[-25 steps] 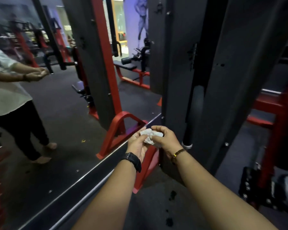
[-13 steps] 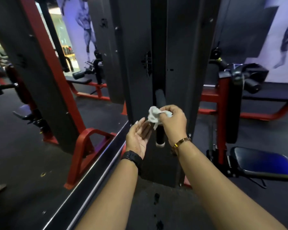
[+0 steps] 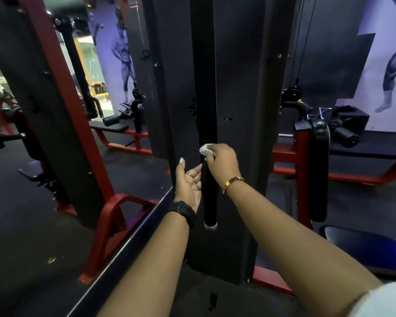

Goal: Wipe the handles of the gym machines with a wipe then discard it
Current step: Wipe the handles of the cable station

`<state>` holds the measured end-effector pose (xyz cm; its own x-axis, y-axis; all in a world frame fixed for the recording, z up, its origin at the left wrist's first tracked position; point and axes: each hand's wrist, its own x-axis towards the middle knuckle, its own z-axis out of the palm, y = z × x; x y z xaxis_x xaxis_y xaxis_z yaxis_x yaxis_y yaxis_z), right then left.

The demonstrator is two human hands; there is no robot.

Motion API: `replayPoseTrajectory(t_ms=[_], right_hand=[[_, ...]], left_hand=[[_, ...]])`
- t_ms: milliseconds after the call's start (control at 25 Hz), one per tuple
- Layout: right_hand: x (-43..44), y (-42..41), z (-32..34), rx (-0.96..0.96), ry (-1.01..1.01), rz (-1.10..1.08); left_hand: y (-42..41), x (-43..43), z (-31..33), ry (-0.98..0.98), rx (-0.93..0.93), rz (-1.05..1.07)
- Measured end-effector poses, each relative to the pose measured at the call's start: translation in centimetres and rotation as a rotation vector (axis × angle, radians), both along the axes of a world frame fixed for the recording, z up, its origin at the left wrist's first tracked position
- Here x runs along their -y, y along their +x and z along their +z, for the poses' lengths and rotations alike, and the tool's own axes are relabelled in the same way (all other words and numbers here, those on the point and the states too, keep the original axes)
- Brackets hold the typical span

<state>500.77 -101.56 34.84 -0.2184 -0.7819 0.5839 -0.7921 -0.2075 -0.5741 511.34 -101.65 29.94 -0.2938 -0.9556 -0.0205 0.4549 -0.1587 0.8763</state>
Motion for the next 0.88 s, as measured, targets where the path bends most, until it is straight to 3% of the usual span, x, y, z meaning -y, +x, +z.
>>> replayPoseTrajectory(t_ms=[200, 360, 440, 680, 880], right_hand=[[-2.9, 0.4, -3.3, -0.087, -0.227, 0.066], [-1.0, -0.1, -1.6, 0.051, -0.038, 0.092], [-0.6, 0.6, -1.7, -0.01, 0.048, 0.131], [-3.8, 0.5, -6.8, 0.032, -0.218, 0.132], [-0.1, 1.0, -2.9, 0.296, 0.023, 0.251]], left_hand=[[-0.1, 0.1, -0.9, -0.057, 0.003, 0.02], [-0.3, -0.3, -0.5, -0.052, -0.037, 0.018], [-0.5, -0.4, -0.6, -0.063, -0.04, 0.035], [-0.7, -0.6, -0.5, -0.103, -0.016, 0.036], [-1.1, -0.8, -0.2, -0.095, -0.009, 0.074]])
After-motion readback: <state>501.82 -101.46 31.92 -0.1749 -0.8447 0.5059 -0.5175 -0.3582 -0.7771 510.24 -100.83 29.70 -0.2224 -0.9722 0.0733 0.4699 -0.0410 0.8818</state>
